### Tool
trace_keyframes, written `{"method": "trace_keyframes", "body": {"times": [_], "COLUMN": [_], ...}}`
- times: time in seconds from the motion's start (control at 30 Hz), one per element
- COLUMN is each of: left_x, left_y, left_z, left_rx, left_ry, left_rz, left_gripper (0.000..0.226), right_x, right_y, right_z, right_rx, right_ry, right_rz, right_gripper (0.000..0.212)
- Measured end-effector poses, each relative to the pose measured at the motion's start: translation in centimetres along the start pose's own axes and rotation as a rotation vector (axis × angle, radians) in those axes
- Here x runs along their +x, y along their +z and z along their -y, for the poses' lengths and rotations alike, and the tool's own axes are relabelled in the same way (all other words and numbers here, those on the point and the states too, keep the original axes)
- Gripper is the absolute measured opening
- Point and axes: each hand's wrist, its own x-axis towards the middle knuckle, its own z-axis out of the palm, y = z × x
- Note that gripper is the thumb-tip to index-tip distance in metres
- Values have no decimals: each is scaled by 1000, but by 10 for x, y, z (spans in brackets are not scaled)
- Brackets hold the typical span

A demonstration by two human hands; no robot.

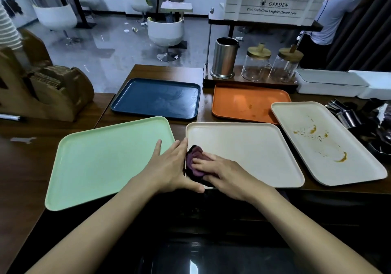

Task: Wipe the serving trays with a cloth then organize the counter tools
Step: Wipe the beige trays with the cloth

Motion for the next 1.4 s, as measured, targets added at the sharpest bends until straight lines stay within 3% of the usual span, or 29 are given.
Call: {"method": "trace_keyframes", "body": {"times": [0.23, 0.6, 0.87, 1.03, 1.2, 1.4], "left_x": [1, 2, 19, 69, 134, 223], "left_y": [-9, -20, -32, -52, -59, -56], "left_z": [-1, -10, -22, -52, -105, -181], "left_rx": [137, 184, 223, 72, -152, -183], "left_ry": [-27, -68, -144, -112, -43, 1], "left_rz": [108, 238, 325, 106, -159, -284], "left_gripper": [143, 140, 141, 142, 76, 50], "right_x": [-11, -70, -71, -76, -83, -118], "right_y": [1, -43, -55, -74, -107, -153], "right_z": [-9, -75, -79, -98, -115, -155], "right_rx": [-51, -106, -172, 77, 338, 442], "right_ry": [-2, 409, 272, 211, 257, 362], "right_rz": [12, -198, -258, -347, -461, -599], "right_gripper": [54, 54, 42, 39, 44, 44]}}
